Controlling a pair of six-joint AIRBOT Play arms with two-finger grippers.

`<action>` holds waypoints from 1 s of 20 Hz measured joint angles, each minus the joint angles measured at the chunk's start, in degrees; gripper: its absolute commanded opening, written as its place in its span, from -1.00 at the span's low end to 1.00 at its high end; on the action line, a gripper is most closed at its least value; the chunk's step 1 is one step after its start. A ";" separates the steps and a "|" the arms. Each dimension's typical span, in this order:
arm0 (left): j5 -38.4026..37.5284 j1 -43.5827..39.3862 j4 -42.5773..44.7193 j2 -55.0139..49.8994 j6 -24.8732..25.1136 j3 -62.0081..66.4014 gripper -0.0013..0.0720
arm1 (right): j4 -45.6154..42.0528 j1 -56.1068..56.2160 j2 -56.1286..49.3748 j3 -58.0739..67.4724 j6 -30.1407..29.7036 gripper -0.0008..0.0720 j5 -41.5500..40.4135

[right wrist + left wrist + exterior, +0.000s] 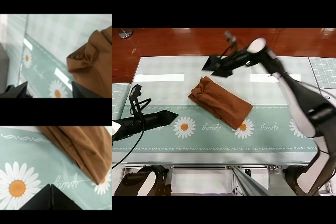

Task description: Fold the shirts.

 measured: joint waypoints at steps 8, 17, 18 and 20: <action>0.85 0.00 -0.09 -0.09 0.00 -0.33 -0.90 | -32.98 -13.70 29.20 -19.41 2.27 0.75 15.91; 0.98 0.00 -0.09 -0.24 0.00 -0.48 -0.90 | -14.01 -9.40 47.82 -78.01 13.94 0.74 -28.22; 1.01 0.00 -0.09 -0.35 0.00 -0.48 -0.90 | -11.65 -8.26 46.66 -79.25 12.81 0.74 -29.38; 0.96 0.00 -0.09 -0.57 0.00 -0.48 -0.90 | -8.15 -6.32 43.25 -79.56 10.45 0.74 -30.97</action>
